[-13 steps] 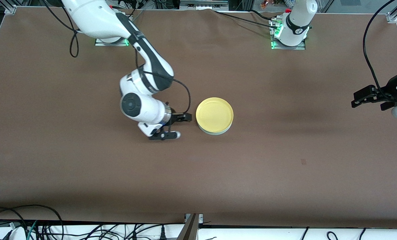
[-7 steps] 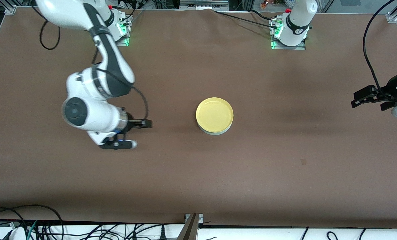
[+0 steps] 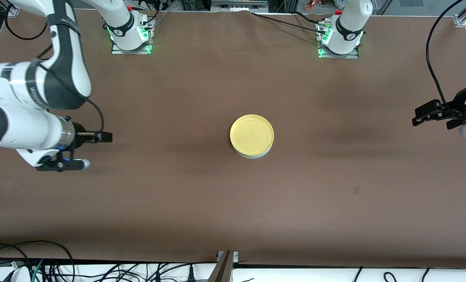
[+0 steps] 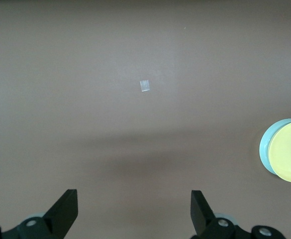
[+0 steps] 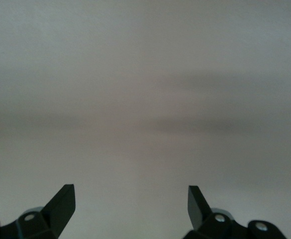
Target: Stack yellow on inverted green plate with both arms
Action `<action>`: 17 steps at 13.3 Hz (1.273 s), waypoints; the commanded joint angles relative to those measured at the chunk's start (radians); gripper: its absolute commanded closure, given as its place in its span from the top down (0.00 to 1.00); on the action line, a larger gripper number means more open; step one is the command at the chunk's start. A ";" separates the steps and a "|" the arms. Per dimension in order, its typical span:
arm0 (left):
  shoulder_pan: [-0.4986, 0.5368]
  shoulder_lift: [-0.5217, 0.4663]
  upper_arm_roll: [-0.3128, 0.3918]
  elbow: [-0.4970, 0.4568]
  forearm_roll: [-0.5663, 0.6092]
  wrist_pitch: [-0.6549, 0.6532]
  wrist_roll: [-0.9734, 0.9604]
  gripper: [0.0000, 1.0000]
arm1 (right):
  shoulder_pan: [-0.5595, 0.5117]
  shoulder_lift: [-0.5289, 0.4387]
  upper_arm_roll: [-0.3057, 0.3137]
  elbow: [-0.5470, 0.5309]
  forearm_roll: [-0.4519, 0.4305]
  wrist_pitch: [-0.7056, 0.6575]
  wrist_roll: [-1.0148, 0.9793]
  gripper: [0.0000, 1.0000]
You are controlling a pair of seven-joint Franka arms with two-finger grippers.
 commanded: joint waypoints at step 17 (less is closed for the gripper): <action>-0.004 0.008 -0.004 0.034 0.023 -0.043 0.006 1.00 | -0.263 -0.496 0.218 -0.233 -0.189 -0.137 -0.048 1.00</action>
